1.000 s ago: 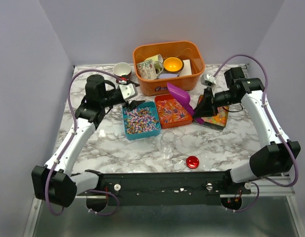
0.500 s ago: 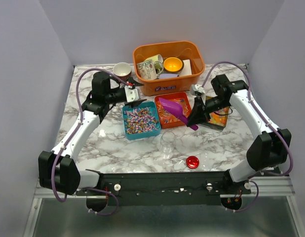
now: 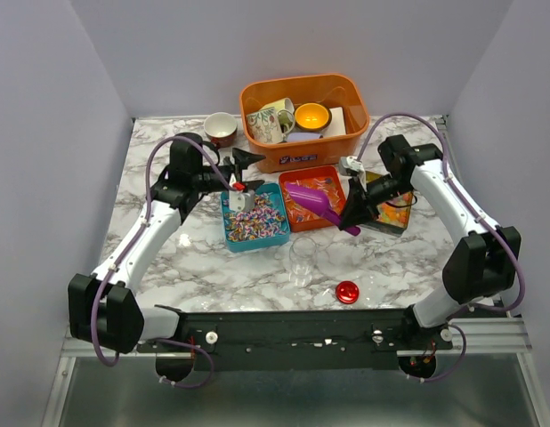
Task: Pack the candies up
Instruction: Pick up the spatula from the center of the board.
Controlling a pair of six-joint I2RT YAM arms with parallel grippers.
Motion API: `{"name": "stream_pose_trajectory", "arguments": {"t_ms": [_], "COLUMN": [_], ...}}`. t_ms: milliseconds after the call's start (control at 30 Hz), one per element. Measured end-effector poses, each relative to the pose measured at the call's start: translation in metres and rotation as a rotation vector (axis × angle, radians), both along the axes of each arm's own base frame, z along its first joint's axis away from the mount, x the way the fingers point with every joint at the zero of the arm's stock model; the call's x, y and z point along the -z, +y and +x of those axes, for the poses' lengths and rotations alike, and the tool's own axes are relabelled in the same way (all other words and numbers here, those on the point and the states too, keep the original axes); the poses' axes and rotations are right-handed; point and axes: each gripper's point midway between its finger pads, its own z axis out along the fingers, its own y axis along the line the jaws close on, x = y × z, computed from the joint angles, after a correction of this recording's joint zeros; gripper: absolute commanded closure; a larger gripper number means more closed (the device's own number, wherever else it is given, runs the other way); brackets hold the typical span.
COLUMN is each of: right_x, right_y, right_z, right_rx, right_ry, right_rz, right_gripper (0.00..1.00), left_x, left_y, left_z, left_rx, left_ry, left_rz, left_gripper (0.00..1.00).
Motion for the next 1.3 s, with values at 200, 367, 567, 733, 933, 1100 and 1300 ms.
{"name": "stream_pose_trajectory", "arguments": {"t_ms": [200,367,567,733,933,1100,1300], "right_x": [0.007,0.010,0.020,0.018,0.016,0.020,0.023], "right_y": [-0.005,-0.007,-0.009,-0.006,-0.003,-0.001,0.001], "right_z": [0.001,0.002,0.007,0.016,0.021,0.021,0.019], "right_rx": [0.004,0.005,0.007,0.007,0.002,-0.011,-0.026], "right_ry": [-0.007,-0.004,0.023,0.013,0.001,0.003,0.001], "right_rz": [-0.044,-0.061,-0.094,-0.113,-0.125,-0.142,-0.157], "right_gripper": [0.99,0.99,0.99,0.99,0.99,0.99,0.99], "left_x": [0.013,0.021,0.022,0.022,0.019,0.017,0.022], "left_y": [-0.001,-0.004,-0.016,-0.030,-0.042,-0.049,-0.055], "left_z": [-0.008,-0.016,-0.027,-0.042,-0.049,-0.047,-0.041], "left_rx": [0.045,0.081,0.139,0.194,0.230,0.235,0.237], "left_ry": [-0.046,-0.057,-0.109,-0.148,-0.173,-0.193,-0.184], "left_rz": [0.063,0.096,0.117,0.119,0.112,0.104,0.102], "left_gripper": [0.32,0.32,0.32,0.33,0.35,0.40,0.57]}}
